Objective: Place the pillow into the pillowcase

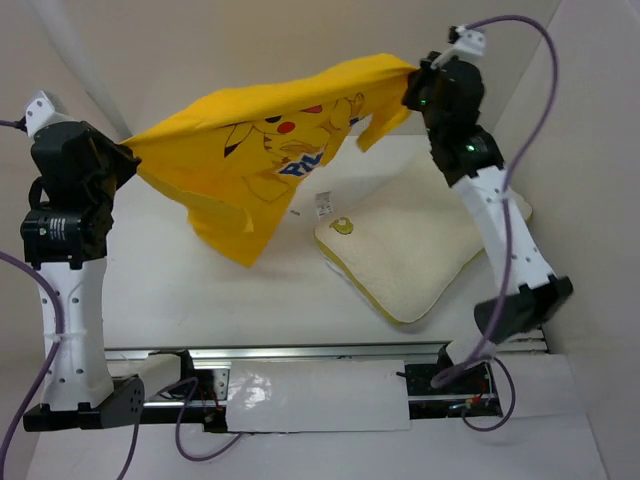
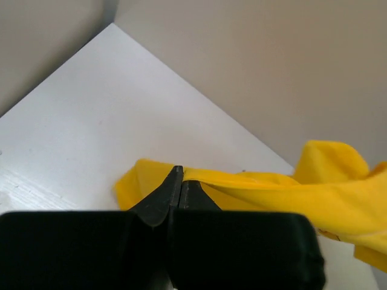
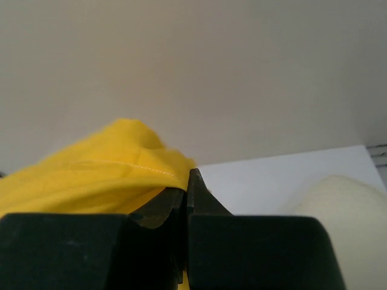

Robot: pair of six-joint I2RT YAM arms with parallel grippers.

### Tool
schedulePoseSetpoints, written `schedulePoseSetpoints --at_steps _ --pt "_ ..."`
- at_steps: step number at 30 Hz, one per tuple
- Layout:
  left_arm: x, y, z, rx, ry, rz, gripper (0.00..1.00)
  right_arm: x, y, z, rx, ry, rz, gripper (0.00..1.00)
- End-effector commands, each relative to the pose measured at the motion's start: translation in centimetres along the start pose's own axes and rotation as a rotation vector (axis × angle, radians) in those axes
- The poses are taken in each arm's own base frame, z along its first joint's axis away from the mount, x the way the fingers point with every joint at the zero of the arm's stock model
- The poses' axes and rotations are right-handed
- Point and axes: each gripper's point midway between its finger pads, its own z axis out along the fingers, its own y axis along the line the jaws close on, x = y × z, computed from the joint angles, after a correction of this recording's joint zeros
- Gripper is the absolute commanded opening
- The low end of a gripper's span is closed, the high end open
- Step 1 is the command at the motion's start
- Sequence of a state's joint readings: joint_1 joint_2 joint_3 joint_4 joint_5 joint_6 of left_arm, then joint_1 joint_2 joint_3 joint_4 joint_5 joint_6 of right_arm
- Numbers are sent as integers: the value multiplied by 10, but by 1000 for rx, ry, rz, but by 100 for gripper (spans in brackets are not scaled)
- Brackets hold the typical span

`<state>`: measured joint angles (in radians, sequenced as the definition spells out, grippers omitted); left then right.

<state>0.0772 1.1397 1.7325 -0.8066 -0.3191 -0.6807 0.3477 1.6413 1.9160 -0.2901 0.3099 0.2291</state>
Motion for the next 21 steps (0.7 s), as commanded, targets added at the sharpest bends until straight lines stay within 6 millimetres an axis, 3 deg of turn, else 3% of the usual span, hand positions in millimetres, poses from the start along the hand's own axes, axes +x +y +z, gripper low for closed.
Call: schedulePoseSetpoints --at_steps 1,2,3,5,7,9,14,16,18,19,20,21 --pt "-26 25 -13 -128 -87 16 0 -25 -58 -52 159 -28 11 0" --pt "-33 25 -16 -129 -107 11 0 -40 -62 -63 147 -77 14 0" --pt "-47 22 -28 -115 -148 7 0 -37 -75 -70 162 -81 -6 0" --pt "-60 20 -38 -110 -185 7 0 -73 -81 -103 150 -174 -1 0" --pt "-80 10 -51 -73 -230 27 0 -100 -88 -123 163 -233 -1 0" --pt "-100 -3 -68 -7 -284 42 0 -131 -86 -147 147 -305 -18 0" --pt "-150 -21 -116 93 -454 68 0 -174 -74 -177 94 -394 -58 0" --pt "-167 -28 -130 123 -510 83 0 -180 -58 -173 16 -395 -70 0" --pt "-177 -33 -136 150 -560 63 0 -163 -49 -153 -33 -339 -89 0" --pt "-168 -36 -118 150 -528 87 0 -161 -39 -146 -83 -334 -98 0" --pt "-164 -39 -117 172 -522 93 0 -152 -36 -135 -101 -310 -90 0" --pt "-159 -42 -104 173 -498 104 0 -134 -34 -113 -110 -261 -99 0"
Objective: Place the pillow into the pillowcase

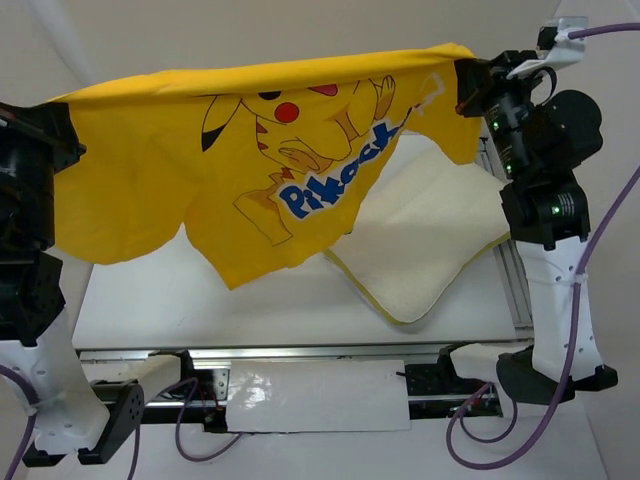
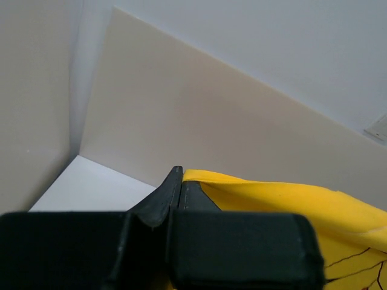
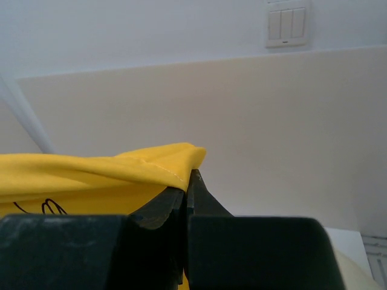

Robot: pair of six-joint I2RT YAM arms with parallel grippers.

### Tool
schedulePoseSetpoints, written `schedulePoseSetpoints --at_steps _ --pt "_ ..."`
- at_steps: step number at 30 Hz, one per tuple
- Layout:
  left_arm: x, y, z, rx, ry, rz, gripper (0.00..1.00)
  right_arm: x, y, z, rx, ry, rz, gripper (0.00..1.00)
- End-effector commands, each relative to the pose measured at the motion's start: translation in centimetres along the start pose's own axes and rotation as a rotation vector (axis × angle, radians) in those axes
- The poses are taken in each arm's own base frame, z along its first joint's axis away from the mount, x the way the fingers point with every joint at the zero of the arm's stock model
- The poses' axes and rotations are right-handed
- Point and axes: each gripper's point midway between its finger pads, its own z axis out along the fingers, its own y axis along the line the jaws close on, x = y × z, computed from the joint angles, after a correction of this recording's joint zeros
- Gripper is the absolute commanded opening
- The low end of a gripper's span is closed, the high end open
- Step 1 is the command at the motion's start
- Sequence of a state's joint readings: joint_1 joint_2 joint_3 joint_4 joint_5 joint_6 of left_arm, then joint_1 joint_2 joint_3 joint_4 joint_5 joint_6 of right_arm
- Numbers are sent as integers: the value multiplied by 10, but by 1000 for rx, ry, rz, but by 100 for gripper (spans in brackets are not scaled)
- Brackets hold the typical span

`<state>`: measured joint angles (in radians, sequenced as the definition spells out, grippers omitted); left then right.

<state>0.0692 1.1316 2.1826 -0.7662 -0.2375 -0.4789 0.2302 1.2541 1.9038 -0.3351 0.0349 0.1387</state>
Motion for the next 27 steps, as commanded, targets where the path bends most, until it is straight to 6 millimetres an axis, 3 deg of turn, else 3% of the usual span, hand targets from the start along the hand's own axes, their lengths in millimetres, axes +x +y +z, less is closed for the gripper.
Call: schedulePoseSetpoints --at_steps 1,3,4,5,6,7,8,9,10,11,12,13,14,15,17,18,20,22,23,24,25,26,27 --pt "-6 25 30 -124 -79 77 0 32 -25 39 51 43 -59 0" --pt "29 28 70 -135 16 109 0 51 -20 59 6 69 -58 0" --pt "38 30 83 -143 38 126 0 73 -16 80 -44 92 -55 0" --pt "67 40 115 -179 103 156 0 82 -10 90 -70 92 -52 0" --pt "79 42 129 -188 127 163 0 91 -1 100 -108 88 -59 0" --pt "78 45 141 -200 121 164 0 111 -4 121 -111 73 -60 0" --pt "86 48 153 -203 138 168 0 113 7 131 -125 50 -54 0" --pt "106 59 179 -223 171 177 0 118 12 141 -147 35 -67 0" --pt "110 62 189 -221 176 177 0 143 7 164 -133 39 -67 0" --pt "93 53 197 -186 130 164 0 149 12 176 -133 30 -74 0" --pt "89 53 208 -172 108 160 0 120 27 186 -151 -48 -78 0" --pt "85 57 216 -170 90 159 0 157 27 209 -145 -11 -75 0" --pt "82 58 228 -157 71 156 0 155 28 219 -123 -36 -71 0" --pt "79 57 232 -130 60 154 0 118 44 223 -150 -138 -77 0" --pt "57 58 237 -107 -14 144 0 132 45 241 -105 -195 -73 0" --pt "51 57 238 -93 -37 144 0 129 48 243 -98 -228 -64 0" --pt "24 53 233 -71 -111 144 0 123 46 244 -87 -279 -56 0" --pt "-8 41 215 -40 -188 145 0 132 48 245 -104 -297 -24 0" --pt "-20 40 208 -39 -218 157 0 115 54 239 -132 -332 -24 0" --pt "-26 39 203 -44 -236 174 0 136 52 239 -131 -294 -14 0" --pt "-36 34 190 -38 -253 184 0 143 50 237 -130 -285 -15 0" --pt "-35 35 185 -42 -246 195 0 128 58 225 -173 -316 -27 0" --pt "-4 47 193 -55 -162 208 0 137 56 221 -171 -298 -29 4"
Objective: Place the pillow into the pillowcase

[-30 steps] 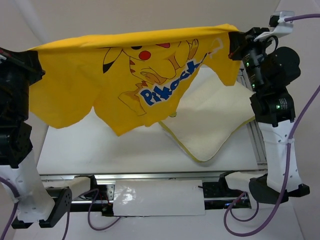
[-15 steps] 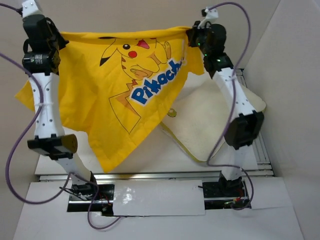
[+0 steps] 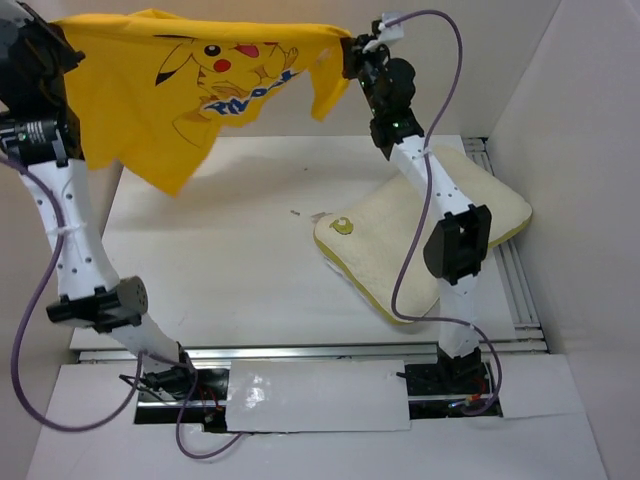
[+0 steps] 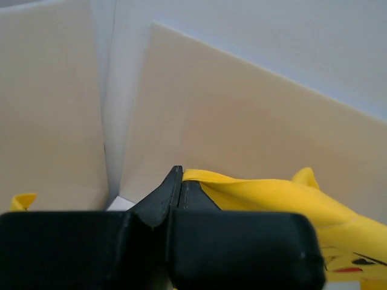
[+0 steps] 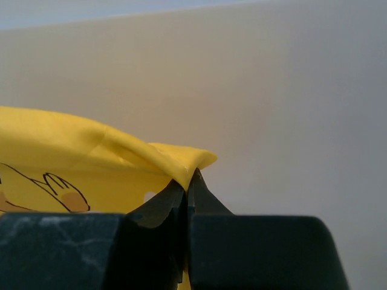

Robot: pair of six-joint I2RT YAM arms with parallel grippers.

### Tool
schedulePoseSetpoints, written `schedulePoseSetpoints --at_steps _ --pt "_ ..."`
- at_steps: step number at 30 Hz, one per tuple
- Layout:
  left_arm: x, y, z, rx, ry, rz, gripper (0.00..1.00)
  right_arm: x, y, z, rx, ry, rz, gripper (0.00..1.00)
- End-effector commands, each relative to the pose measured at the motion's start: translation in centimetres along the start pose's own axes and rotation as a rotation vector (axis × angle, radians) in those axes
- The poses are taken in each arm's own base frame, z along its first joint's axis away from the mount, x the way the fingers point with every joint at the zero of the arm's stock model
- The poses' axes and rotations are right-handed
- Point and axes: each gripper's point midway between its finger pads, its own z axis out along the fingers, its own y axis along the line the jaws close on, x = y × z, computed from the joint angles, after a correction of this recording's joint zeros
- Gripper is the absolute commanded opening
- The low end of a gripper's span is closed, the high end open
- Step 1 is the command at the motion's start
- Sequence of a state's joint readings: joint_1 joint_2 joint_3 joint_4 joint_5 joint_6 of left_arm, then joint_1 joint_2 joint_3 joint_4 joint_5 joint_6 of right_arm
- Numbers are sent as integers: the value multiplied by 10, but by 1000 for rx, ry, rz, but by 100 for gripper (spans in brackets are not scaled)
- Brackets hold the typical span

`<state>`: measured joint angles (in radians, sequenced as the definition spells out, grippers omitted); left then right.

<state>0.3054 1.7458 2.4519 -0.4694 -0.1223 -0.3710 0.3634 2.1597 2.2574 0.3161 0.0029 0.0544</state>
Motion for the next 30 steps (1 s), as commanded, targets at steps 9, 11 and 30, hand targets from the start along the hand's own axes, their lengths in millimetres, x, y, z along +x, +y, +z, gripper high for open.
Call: schedulePoseSetpoints --at_steps 9,11,30 --pt "206 49 -159 -28 428 -109 0 139 27 -180 -178 246 -3 49" --pt "262 49 -207 -13 581 -218 49 185 28 -233 -161 384 -5 69" --pt "278 59 -194 -168 758 -224 100 208 40 -230 116 810 -59 99"
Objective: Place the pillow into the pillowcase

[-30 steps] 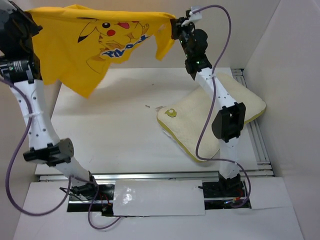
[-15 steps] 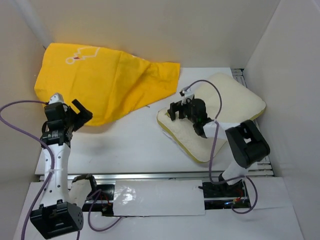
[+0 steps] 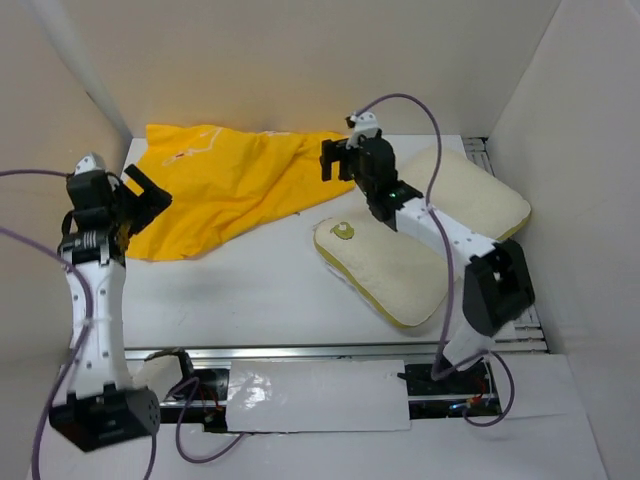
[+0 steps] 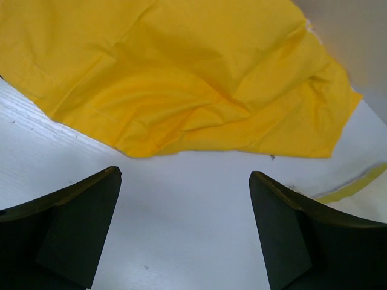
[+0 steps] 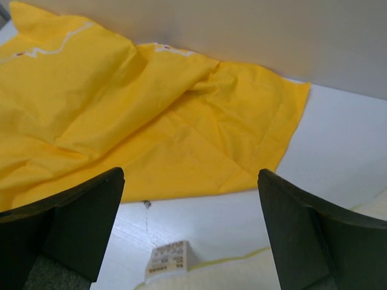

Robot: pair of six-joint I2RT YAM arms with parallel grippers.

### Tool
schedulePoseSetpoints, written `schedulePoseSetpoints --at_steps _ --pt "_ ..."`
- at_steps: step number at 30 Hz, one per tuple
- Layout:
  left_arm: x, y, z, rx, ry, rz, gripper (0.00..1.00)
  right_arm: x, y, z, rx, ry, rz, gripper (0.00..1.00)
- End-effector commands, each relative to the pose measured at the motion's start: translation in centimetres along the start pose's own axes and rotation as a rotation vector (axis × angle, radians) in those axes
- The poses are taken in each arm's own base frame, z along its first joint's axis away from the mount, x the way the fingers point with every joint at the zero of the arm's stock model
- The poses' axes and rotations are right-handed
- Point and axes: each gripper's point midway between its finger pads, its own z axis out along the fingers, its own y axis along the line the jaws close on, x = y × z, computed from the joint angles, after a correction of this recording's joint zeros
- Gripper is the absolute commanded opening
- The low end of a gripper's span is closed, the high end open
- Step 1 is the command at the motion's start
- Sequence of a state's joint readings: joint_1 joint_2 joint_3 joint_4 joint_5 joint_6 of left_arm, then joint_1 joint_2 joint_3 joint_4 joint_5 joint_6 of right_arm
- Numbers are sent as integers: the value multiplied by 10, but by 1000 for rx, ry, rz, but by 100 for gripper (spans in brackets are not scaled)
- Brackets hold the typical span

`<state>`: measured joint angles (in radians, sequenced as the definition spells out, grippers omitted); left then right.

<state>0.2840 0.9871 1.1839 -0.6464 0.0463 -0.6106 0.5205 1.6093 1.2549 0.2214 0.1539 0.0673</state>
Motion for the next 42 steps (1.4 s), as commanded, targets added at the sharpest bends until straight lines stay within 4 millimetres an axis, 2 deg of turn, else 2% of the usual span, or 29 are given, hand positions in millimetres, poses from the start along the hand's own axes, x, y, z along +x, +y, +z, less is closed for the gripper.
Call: schedulePoseSetpoints --at_steps 1,2,3,5,6,7,8,9,10,11,12,15,16,19,20,21,26,27,28,29,32,33,35,36,37,39,40,41,42 --pt "-1 8 39 -77 61 -23 100 58 9 25 70 249 -25 98" --pt "-3 8 47 -81 69 -23 100 90 6 40 88 323 -43 98" --pt "-5 11 61 -109 86 -24 100 88 15 49 78 334 -49 98" --pt "-10 8 77 -104 94 -25 100 104 19 64 100 374 -57 98" --pt "-11 4 87 -99 100 -20 100 142 13 72 133 462 -86 100" --pt "-23 3 93 -113 79 -6 100 150 11 79 155 481 -84 100" --pt "-12 8 115 -144 128 0 100 136 18 91 159 452 -84 100" --pt "-13 9 124 -158 134 1 100 171 15 97 169 527 -106 100" --pt "-16 4 132 -155 144 15 100 162 19 108 168 504 -91 100" --pt "-3 13 153 -184 194 14 100 169 19 113 181 514 -87 100" --pt "2 9 163 -173 212 19 100 191 17 118 187 553 -98 100" --pt "11 6 189 -179 243 45 100 198 25 128 142 563 -49 100" --pt "27 10 205 -196 288 51 100 199 34 135 99 545 -30 100" --pt "44 20 232 -229 336 72 100 195 41 144 74 505 -2 100" --pt "46 15 237 -221 339 79 100 203 42 146 68 511 8 100" --pt "53 19 242 -232 356 79 100 195 38 150 74 495 15 100" --pt "68 31 263 -268 392 73 97 205 48 164 27 480 31 99" --pt "71 33 267 -273 400 73 95 215 47 164 30 494 29 99" --pt "74 37 270 -286 404 75 94 207 48 168 26 471 33 97" --pt "77 39 272 -291 412 76 90 213 51 170 12 472 37 91" --pt "88 47 280 -314 433 79 79 222 57 174 2 467 34 87" --pt "87 47 283 -314 432 79 71 224 57 176 1 458 36 79" --pt "93 57 289 -335 453 72 64 222 59 178 -10 450 40 47" --pt "95 58 289 -340 461 72 53 222 55 178 13 445 26 26" --pt "96 59 288 -346 470 72 49 223 51 177 32 451 19 0" --pt "93 74 290 -374 466 57 47 190 48 173 59 407 20 0" --pt "101 77 290 -379 487 45 47 192 45 164 59 420 7 0" --pt "99 81 290 -374 490 29 46 180 45 159 56 406 10 0" --pt "101 85 291 -377 500 19 46 132 45 150 32 336 33 0"
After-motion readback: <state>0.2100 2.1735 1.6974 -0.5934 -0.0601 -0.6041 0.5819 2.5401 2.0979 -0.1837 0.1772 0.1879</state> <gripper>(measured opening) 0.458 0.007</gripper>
